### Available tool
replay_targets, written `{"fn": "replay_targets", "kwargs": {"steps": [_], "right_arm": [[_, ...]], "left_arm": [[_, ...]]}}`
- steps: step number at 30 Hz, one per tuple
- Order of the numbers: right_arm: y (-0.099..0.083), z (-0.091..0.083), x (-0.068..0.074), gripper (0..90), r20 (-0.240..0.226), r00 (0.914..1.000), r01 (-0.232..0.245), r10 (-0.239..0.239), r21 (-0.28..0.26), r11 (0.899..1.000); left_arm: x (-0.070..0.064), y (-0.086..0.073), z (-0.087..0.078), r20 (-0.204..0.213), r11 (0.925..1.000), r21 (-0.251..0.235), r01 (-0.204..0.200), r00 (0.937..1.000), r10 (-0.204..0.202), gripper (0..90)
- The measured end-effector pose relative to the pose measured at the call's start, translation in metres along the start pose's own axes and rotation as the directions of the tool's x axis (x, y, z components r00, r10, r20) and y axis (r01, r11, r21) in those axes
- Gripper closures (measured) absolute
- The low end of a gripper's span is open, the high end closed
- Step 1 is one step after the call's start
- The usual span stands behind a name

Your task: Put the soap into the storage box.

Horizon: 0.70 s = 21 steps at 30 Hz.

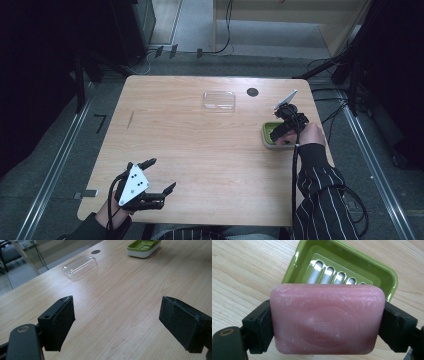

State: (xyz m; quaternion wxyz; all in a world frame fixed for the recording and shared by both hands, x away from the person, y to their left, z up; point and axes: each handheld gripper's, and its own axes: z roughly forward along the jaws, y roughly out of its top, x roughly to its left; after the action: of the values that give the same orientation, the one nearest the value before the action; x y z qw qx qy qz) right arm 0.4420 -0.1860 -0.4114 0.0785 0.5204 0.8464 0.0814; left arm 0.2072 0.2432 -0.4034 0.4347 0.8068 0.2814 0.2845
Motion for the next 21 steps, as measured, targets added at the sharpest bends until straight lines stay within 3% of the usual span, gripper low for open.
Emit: {"fn": "replay_targets", "kwargs": {"steps": [21], "right_arm": [[0.004, 0.007, -0.014, 13.6, 0.001, 0.9954, -0.096, 0.096, -0.036, 0.995]], "left_arm": [[0.0, 0.0, 0.001, 0.002, 1.0, 0.002, -0.002, 1.0, 0.002, 14.0]]}}
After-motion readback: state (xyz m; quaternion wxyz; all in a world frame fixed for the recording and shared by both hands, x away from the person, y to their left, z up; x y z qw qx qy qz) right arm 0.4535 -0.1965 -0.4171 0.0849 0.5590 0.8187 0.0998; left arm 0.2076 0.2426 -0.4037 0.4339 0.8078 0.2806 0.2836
